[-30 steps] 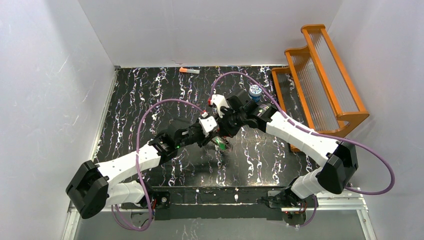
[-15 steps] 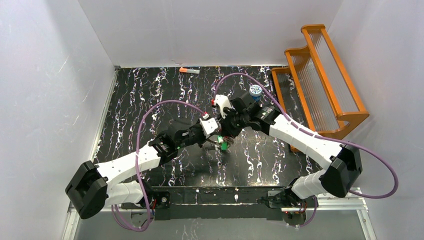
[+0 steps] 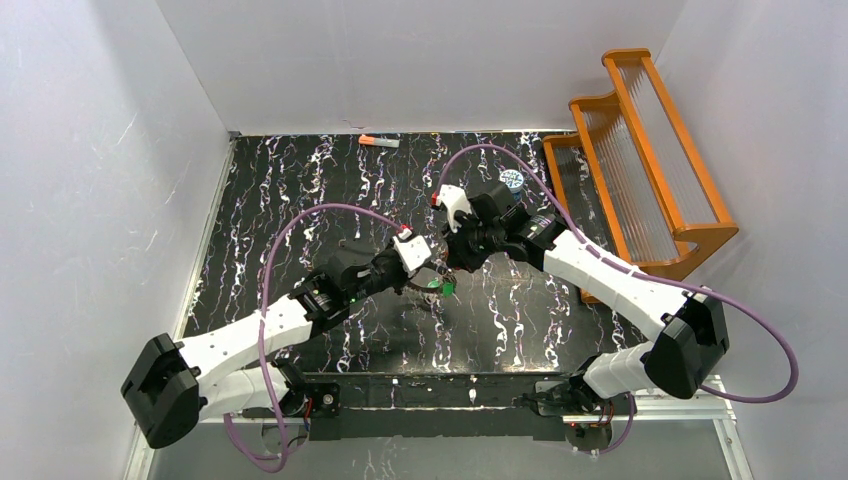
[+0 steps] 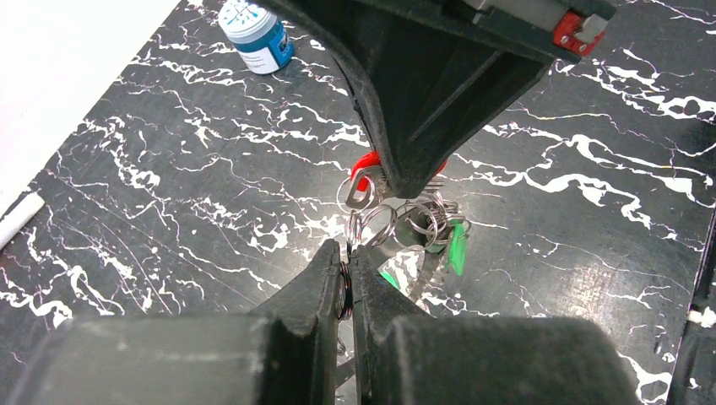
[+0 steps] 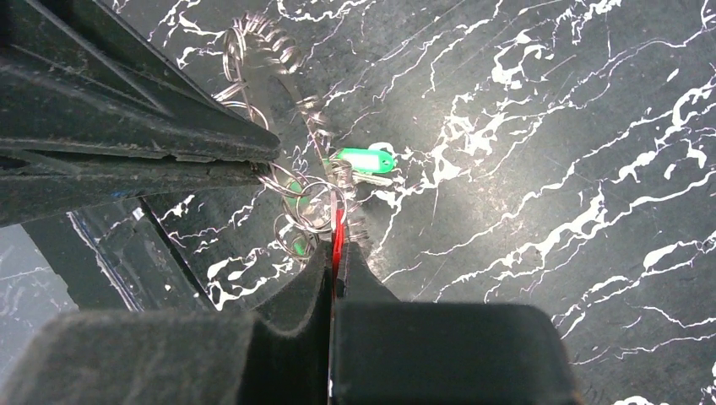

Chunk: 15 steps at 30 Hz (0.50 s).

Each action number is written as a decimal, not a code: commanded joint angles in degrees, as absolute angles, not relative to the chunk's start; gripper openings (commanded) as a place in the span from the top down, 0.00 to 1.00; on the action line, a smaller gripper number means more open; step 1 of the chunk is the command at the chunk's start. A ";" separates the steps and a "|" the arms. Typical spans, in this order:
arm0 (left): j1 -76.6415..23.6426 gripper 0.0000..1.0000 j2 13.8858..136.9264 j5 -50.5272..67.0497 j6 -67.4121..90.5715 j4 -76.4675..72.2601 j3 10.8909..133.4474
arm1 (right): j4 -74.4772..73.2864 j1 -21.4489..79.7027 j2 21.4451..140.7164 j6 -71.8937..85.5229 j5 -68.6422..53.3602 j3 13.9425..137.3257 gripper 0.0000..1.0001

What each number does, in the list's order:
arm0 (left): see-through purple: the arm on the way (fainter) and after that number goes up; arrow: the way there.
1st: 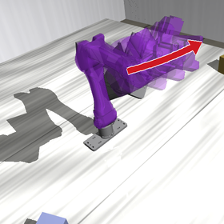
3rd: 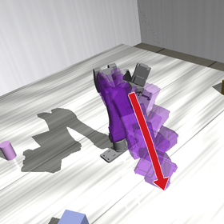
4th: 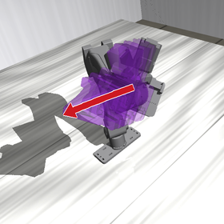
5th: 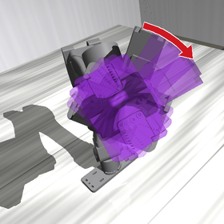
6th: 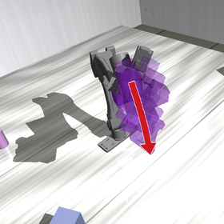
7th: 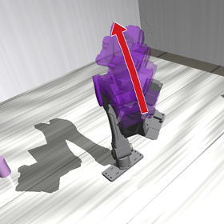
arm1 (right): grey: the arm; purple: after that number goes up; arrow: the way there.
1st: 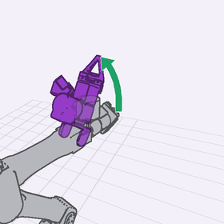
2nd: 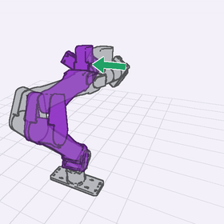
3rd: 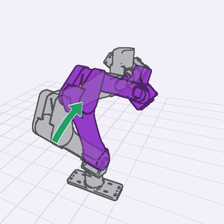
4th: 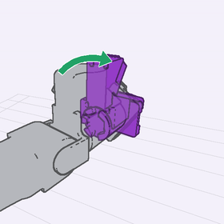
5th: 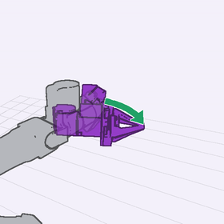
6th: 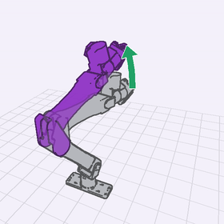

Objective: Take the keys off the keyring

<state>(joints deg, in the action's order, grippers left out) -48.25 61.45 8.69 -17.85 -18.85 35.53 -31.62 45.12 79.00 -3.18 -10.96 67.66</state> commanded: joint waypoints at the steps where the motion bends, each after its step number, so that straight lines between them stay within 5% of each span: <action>1: -48.02 1.00 59.44 5.22 -16.35 -18.64 34.25 | -31.21 43.68 76.69 -5.32 -10.04 66.79 0.99; 5: -48.00 0.99 59.42 5.47 -15.33 -18.98 33.93 | -30.13 43.90 74.77 -6.94 -12.83 65.89 0.99; 15: -48.04 0.59 62.72 10.96 -14.68 -16.70 36.05 | -28.99 44.42 73.56 -9.59 -18.55 65.99 0.99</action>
<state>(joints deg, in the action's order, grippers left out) -48.16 61.58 8.64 -15.05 -18.17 34.54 -30.26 44.60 75.07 -7.75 -15.92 65.69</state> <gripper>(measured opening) 0.369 0.042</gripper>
